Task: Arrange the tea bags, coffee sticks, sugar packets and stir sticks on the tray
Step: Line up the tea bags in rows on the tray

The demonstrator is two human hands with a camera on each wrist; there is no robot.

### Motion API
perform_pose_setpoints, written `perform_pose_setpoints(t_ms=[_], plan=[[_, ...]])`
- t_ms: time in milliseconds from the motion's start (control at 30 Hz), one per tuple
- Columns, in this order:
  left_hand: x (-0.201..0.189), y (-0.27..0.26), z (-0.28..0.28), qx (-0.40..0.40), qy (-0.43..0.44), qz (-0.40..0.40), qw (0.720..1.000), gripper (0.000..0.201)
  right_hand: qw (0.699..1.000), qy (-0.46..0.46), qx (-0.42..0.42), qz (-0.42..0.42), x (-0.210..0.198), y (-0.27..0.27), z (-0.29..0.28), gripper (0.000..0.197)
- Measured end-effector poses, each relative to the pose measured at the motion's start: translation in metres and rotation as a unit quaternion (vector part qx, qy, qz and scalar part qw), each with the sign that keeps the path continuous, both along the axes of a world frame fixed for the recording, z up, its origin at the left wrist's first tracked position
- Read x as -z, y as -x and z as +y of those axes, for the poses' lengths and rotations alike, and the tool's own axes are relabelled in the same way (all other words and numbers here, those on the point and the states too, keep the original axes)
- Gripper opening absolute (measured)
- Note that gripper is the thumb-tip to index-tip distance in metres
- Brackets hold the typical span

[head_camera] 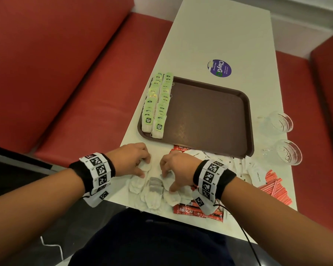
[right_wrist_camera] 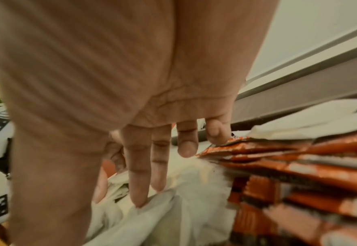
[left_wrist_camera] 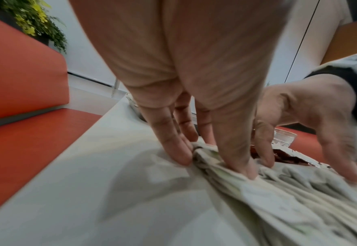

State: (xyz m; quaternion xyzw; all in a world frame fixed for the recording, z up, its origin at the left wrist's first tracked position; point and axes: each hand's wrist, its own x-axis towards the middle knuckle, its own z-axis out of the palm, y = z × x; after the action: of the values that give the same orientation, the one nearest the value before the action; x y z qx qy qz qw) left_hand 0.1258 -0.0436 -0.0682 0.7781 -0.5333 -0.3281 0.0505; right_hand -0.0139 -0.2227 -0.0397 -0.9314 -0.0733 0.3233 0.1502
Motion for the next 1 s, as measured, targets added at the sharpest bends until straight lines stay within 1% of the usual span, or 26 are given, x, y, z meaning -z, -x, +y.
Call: perform_pose_setpoints(t_ms=[200, 333, 400, 500, 567, 633, 700, 767, 800, 867, 900, 1000], plan=[[-0.002, 0.003, -0.008, -0.022, 0.027, -0.010, 0.999, 0.036, 0.999, 0.019, -0.030, -0.028, 0.003, -0.002, -0.001, 0.041], [-0.002, 0.004, -0.012, -0.026, 0.046, -0.020, 0.998, 0.032, 0.998, 0.019, -0.029, -0.048, 0.007, -0.003, -0.003, 0.047], [-0.001, 0.003, -0.014, -0.025, 0.051, -0.023, 0.998, 0.026, 0.998, 0.018, -0.021, -0.058, 0.008, -0.005, -0.005, 0.043], [0.000, 0.001, -0.016, -0.029, 0.062, -0.015, 0.998, 0.013, 0.998, 0.022, -0.008, -0.055, 0.012, -0.007, -0.006, 0.032], [-0.001, -0.002, -0.016, -0.035, 0.068, -0.010, 0.997, 0.010, 0.998, 0.017, 0.022, -0.055, 0.016, -0.010, -0.008, 0.026], [-0.005, -0.006, -0.017, -0.047, 0.082, -0.011, 0.995, 0.008, 0.995, 0.005, 0.072, -0.063, 0.018, -0.012, -0.011, 0.026], [-0.011, -0.011, -0.019, -0.062, 0.107, -0.015, 0.992, 0.008, 0.989, -0.020, 0.118, -0.087, 0.015, -0.013, -0.018, 0.023], [-0.019, -0.016, -0.023, -0.072, 0.129, -0.024, 0.989, 0.008, 0.974, -0.074, 0.178, -0.117, 0.012, -0.013, -0.026, 0.012], [-0.023, -0.019, -0.025, -0.076, 0.143, -0.028, 0.986, 0.009, 0.964, -0.098, 0.199, -0.143, 0.012, -0.013, -0.028, 0.011], [-0.029, -0.024, -0.030, -0.090, 0.162, -0.031, 0.982, 0.008, 0.943, -0.135, 0.236, -0.191, 0.010, -0.015, -0.033, 0.021], [-0.031, -0.026, -0.033, -0.098, 0.168, -0.031, 0.980, 0.008, 0.934, -0.148, 0.256, -0.202, 0.008, -0.017, -0.035, 0.022], [-0.036, -0.030, -0.044, -0.113, 0.189, -0.026, 0.975, 0.004, 0.910, -0.190, 0.300, -0.211, 0.002, -0.025, -0.041, 0.010]])
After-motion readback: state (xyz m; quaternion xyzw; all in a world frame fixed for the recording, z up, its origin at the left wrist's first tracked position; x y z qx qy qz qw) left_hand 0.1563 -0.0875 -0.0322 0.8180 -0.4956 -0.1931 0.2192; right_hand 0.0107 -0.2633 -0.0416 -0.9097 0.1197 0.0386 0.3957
